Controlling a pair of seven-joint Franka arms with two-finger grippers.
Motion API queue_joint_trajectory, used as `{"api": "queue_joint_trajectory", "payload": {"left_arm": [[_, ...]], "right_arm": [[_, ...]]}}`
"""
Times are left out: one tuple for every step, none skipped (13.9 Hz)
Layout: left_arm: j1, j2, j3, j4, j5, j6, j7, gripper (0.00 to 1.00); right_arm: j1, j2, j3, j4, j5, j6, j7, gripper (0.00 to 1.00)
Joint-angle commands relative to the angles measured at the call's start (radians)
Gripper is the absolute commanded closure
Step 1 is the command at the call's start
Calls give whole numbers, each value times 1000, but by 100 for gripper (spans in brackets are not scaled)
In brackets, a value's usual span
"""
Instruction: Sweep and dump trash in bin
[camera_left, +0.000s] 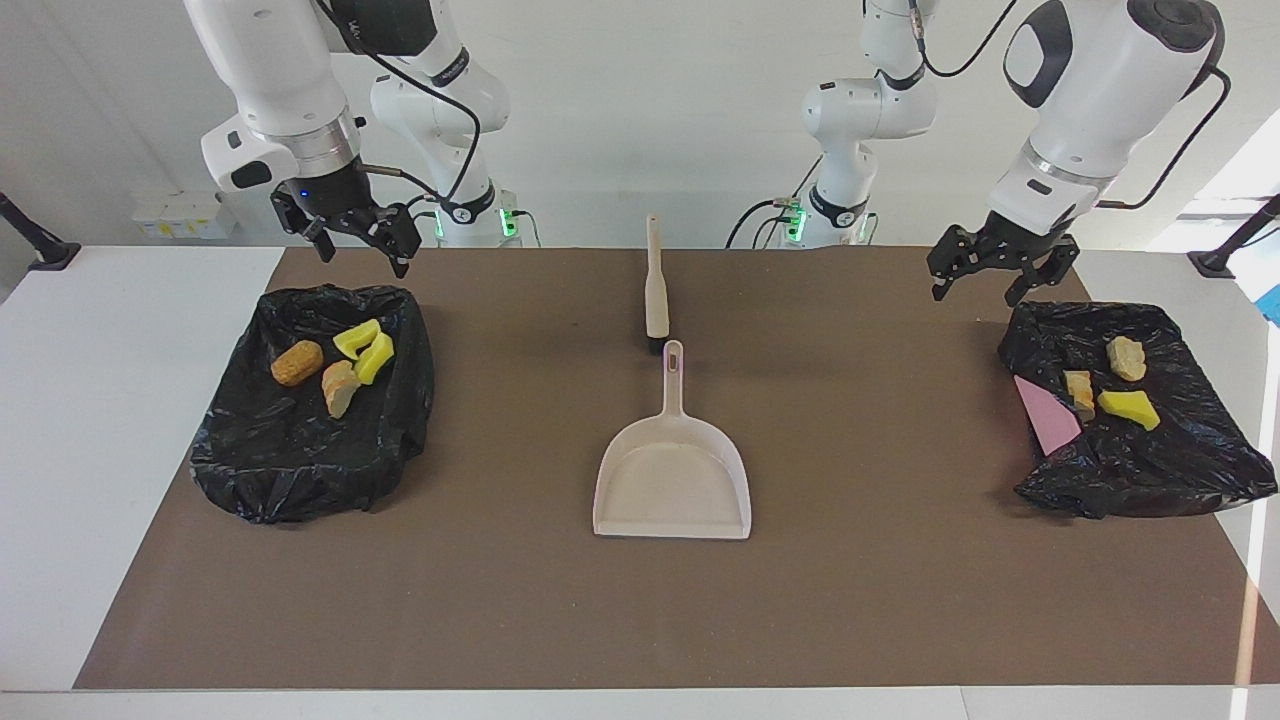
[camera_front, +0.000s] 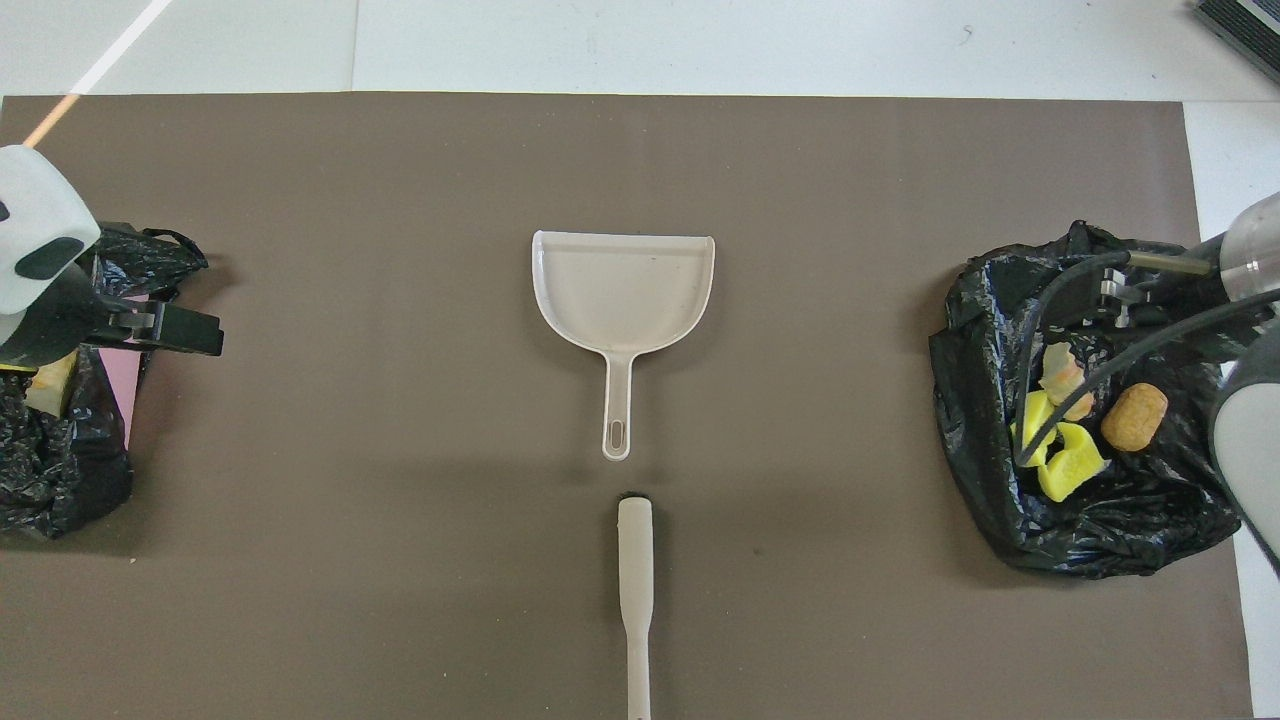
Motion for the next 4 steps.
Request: {"api": "queue_joint_trajectory", "payload": {"left_arm": [[12, 14, -4, 69, 16, -75, 15, 0], [16, 29, -4, 98, 19, -105, 16, 0], [17, 42, -2, 116, 19, -107, 25, 0], [15, 42, -4, 115, 16, -97, 36, 0]], "right_arm": [[-22, -16, 6, -16, 26, 2, -29, 0], [-28, -16, 8, -16, 27, 2, -29, 0], [-28, -16, 8, -16, 29, 2, -29, 0], [-30, -16, 8, -16, 29, 0, -29, 0]]}}
